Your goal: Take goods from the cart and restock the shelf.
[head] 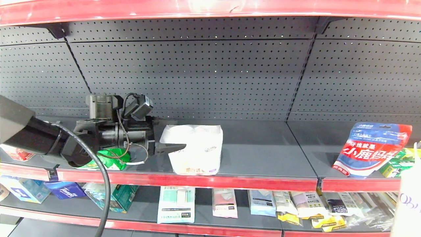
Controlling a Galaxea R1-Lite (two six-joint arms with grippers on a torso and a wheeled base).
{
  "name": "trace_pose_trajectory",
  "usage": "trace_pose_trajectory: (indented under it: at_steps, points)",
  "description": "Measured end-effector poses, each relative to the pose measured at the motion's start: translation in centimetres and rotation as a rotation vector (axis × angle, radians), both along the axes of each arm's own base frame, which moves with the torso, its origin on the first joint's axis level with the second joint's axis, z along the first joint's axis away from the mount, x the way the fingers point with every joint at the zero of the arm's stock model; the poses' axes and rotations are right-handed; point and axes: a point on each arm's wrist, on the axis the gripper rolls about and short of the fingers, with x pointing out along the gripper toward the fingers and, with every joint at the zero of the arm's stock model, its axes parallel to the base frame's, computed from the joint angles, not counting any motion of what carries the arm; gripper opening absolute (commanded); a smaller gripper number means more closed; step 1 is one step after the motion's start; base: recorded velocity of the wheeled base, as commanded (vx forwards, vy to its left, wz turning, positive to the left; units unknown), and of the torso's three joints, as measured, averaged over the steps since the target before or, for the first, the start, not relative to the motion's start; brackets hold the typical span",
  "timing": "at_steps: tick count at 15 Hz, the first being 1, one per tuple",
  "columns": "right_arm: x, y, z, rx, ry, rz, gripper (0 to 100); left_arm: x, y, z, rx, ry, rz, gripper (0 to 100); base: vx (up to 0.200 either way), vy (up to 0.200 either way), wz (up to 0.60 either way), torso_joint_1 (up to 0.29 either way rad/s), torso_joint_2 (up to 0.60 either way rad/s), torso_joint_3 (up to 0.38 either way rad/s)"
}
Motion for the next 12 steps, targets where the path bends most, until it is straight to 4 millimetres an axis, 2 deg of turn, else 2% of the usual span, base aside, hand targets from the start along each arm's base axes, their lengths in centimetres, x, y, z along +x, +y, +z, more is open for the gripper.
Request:
trace_pose_trajectory:
  at_steps: [5, 8, 12]
  points:
    - [-0.1, 0.0, -0.3, 0.0, -0.004, 0.002, 0, -0.7, 0.2, 3.4, -0.058, -0.049, 0.081, 100, 0.0, 0.0, 0.0, 0.0, 0.0, 0.0]
    - [-0.1, 0.0, -0.4, 0.001, -0.002, 0.008, 0, -0.3, 0.3, 5.1, -0.137, -0.092, 0.333, 100, 0.0, 0.0, 0.0, 0.0, 0.0, 0.0]
    - [-0.1, 0.0, -0.2, 0.003, -0.006, 0.02, 0, 0.1, 0.8, 6.1, -0.203, -0.14, 0.781, 100, 0.0, 0.0, 0.0, 0.0, 0.0, 0.0]
